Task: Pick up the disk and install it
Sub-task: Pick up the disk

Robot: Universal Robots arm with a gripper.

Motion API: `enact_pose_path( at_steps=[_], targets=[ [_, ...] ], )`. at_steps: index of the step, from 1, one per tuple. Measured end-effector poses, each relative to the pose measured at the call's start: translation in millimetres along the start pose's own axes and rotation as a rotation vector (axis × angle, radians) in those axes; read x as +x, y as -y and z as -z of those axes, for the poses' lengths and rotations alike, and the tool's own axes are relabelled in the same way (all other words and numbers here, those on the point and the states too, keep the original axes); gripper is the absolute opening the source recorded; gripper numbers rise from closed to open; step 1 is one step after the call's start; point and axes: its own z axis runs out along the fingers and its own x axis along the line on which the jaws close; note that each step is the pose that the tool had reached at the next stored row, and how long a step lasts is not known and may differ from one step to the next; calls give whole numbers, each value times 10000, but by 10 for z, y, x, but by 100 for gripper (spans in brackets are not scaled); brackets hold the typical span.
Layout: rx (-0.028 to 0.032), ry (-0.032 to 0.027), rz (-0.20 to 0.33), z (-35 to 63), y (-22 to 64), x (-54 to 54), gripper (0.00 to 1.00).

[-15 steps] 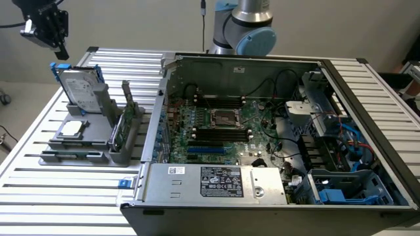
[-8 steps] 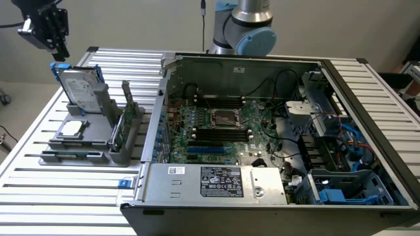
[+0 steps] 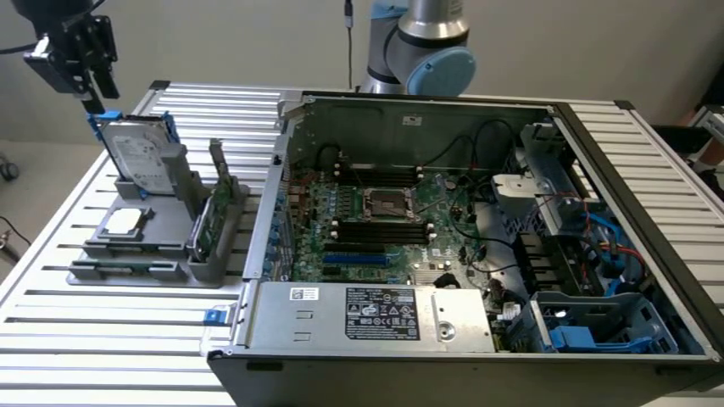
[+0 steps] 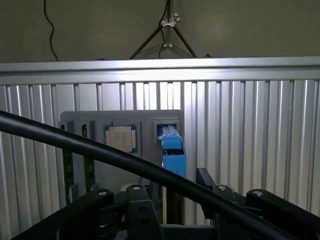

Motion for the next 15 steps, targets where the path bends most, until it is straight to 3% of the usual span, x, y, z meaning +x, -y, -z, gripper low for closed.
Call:
enact_pose_path(
  at_steps=[15],
  targets=[
    [13, -4, 451, -272, -12, -9, 48]
  ],
)
